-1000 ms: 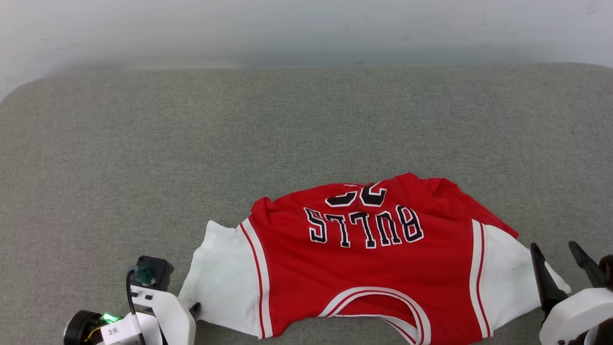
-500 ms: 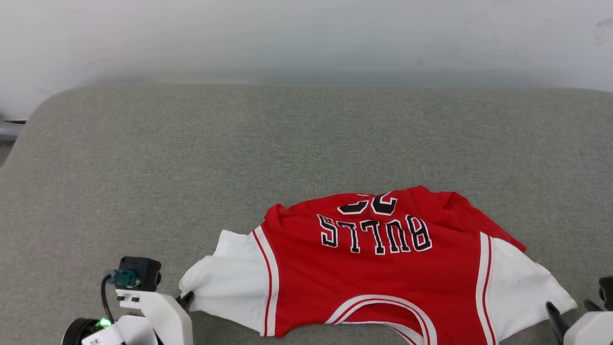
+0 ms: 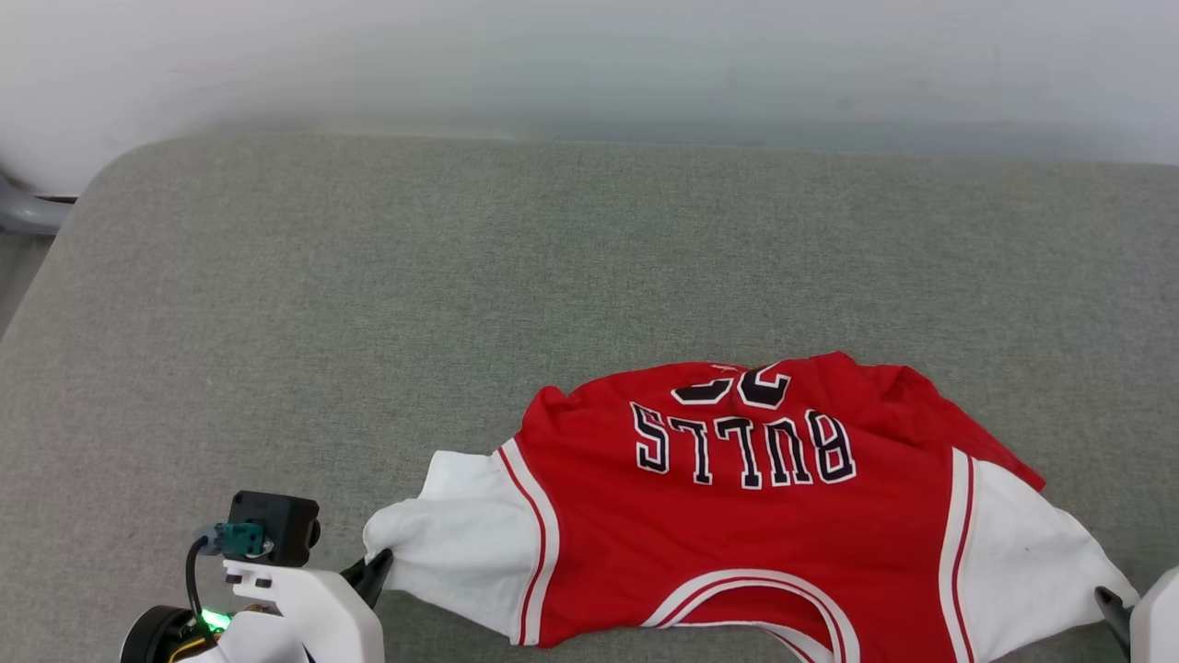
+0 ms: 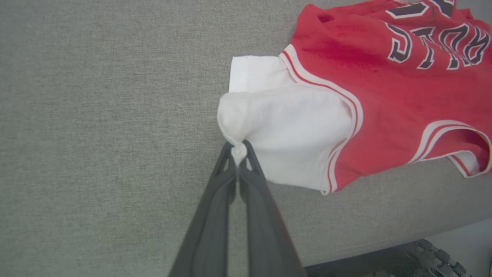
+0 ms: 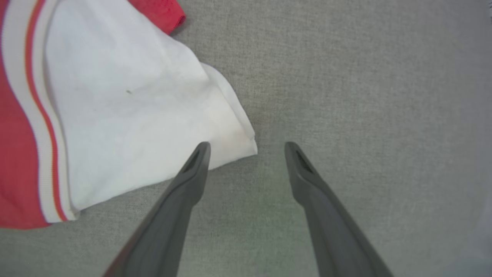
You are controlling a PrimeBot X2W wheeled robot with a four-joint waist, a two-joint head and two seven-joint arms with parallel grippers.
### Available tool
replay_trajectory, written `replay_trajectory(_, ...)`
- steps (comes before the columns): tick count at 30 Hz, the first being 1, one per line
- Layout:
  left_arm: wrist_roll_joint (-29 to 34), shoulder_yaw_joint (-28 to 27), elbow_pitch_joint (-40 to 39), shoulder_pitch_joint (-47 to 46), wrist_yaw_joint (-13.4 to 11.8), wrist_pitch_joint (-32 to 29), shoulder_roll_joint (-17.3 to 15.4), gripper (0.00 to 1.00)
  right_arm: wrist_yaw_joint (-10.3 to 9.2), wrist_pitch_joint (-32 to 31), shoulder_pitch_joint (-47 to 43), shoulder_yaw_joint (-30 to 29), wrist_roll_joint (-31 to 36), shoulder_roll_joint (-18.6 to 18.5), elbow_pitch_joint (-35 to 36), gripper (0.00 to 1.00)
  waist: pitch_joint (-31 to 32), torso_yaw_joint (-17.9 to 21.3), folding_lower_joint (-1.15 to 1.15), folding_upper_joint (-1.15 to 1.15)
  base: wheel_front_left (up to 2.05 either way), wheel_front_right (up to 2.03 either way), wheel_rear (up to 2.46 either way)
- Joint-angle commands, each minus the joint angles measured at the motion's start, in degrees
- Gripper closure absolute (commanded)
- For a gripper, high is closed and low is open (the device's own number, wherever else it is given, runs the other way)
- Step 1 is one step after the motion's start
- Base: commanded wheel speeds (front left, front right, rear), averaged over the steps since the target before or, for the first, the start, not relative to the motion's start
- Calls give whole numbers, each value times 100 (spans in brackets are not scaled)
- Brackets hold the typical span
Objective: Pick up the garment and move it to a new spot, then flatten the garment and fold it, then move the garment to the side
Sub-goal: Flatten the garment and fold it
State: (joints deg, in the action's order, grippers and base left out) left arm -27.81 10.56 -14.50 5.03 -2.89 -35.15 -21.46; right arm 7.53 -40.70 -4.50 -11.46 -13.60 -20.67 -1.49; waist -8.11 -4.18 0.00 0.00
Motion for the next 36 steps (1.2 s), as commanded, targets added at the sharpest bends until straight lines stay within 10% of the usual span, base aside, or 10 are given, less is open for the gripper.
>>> replay_trajectory(1,24,17,-83,41,-45,-39,7,100,-8,6,169,79,-94,-65,-123,0,-48,-43,0,0,0,0,0)
replay_trajectory(17,46,106,-322,-115,-128,-187,-7,100,-3,-1,411,800,-279,-156,-1078,2,-390,-176,0,0,0,0,0)
replay_trajectory(20,59,119,-294,-155,-146,-185,-9,100,4,-40,373,972,-380,-127,-1229,100,-405,-182,0,0,0,0,0)
replay_trajectory(36,-31,-95,-400,5,-159,80,-115,100,-8,418,372,560,-992,-660,-492,100,365,7,0,0,0,0,0)
